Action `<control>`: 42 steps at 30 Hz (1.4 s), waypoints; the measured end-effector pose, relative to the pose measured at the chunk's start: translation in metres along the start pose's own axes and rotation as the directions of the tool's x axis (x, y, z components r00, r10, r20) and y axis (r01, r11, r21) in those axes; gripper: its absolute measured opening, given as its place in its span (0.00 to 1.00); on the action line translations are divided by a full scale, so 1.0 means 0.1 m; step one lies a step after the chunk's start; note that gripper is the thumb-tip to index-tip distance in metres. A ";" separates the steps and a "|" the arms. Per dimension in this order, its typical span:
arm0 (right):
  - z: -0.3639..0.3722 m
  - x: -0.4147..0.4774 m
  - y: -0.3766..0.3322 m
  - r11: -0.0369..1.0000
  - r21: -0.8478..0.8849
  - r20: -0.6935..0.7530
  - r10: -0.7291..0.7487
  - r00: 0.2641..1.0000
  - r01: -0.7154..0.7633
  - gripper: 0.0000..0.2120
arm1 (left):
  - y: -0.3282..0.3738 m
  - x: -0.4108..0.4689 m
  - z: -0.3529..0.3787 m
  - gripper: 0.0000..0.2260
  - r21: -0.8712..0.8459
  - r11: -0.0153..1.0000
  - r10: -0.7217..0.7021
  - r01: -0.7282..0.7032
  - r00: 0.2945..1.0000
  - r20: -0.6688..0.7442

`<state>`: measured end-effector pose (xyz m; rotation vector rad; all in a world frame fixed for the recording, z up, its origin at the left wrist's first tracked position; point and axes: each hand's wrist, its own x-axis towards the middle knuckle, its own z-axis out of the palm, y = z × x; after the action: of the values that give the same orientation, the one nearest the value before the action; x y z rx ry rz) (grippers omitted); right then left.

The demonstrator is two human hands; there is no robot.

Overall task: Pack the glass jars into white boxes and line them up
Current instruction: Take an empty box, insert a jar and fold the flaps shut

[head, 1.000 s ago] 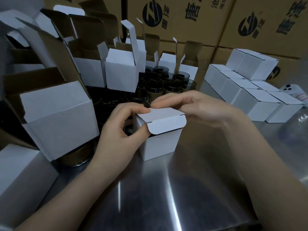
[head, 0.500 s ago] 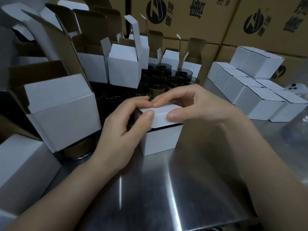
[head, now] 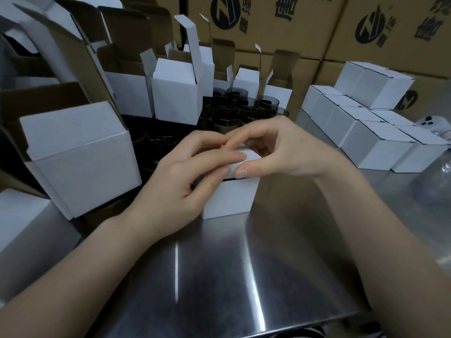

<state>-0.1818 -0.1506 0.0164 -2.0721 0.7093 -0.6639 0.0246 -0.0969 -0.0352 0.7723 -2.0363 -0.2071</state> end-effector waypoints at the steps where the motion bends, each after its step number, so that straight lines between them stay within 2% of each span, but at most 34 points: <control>1: 0.00 0.01 0.01 1.000 0.004 0.013 0.001 1.000 -0.001 0.16 | 0.00 -0.01 0.01 0.13 -0.015 1.000 -0.002 0.002 1.000 0.000; 14: 0.00 -0.01 0.05 0.997 0.003 0.049 0.070 0.996 -0.071 0.17 | -0.01 -0.01 0.03 0.13 -0.080 0.996 -0.031 0.030 0.999 -0.010; 18: 0.00 -0.02 0.03 0.996 -0.045 0.023 0.081 0.996 -0.080 0.14 | -0.03 -0.02 0.02 0.13 -0.103 0.994 -0.024 0.025 1.000 0.008; 29: -0.01 -0.03 0.05 0.990 0.050 0.076 0.128 0.989 -0.132 0.16 | -0.05 -0.03 0.02 0.19 -0.112 0.992 -0.062 0.066 0.998 0.032; 35: 0.02 -0.02 0.03 0.984 0.044 0.080 0.166 0.983 -0.170 0.19 | -0.07 -0.03 0.04 0.18 -0.090 0.994 -0.063 0.064 0.998 0.015; 42: 0.02 -0.01 -0.01 0.981 -0.035 0.075 0.194 0.978 -0.192 0.16 | -0.09 -0.03 0.03 0.14 -0.085 0.996 -0.038 0.040 0.999 0.032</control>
<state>-0.1804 -0.1481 0.0162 -2.0110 0.8659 -0.4640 0.0270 -0.1029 -0.0431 0.7603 -2.0282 -0.3279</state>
